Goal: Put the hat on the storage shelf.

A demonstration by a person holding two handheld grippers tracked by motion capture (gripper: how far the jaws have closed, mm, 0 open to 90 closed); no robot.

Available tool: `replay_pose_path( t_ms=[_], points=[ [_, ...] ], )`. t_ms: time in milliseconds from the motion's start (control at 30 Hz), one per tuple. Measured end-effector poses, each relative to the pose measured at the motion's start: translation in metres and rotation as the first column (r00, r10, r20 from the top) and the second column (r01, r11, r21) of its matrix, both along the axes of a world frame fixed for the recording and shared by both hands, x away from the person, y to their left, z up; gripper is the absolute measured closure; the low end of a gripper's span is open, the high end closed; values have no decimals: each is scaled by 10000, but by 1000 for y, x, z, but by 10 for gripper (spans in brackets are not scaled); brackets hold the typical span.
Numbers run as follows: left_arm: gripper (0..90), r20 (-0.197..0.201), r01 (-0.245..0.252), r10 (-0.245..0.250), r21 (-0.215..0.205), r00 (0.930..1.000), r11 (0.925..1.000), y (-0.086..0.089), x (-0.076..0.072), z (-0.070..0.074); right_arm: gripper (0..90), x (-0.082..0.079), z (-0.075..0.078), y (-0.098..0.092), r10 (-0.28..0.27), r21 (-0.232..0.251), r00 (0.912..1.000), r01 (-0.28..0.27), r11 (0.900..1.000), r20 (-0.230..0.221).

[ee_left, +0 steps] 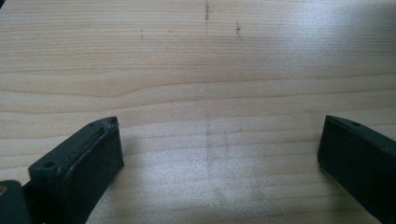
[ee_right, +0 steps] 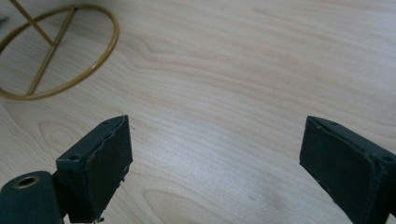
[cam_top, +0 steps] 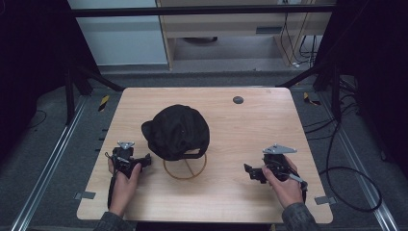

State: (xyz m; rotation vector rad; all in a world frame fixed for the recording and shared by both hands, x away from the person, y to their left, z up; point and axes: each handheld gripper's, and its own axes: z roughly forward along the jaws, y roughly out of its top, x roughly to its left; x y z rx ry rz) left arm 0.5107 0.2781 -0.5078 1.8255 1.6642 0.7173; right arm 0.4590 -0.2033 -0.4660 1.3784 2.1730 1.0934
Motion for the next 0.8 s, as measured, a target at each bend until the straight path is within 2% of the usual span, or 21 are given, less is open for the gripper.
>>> replay_pose_path(
  t_ms=[367,800],
  points=[
    [0,3,-1,1,0,10000,10000,0,0,0,94,-2,-22,9,18,-110,9991,-23,9999,-423],
    [0,-1,7,-7,3,10000,10000,0,0,0,106,14,-40,17,-790,-171,9961,784,9968,-386]
  ],
)
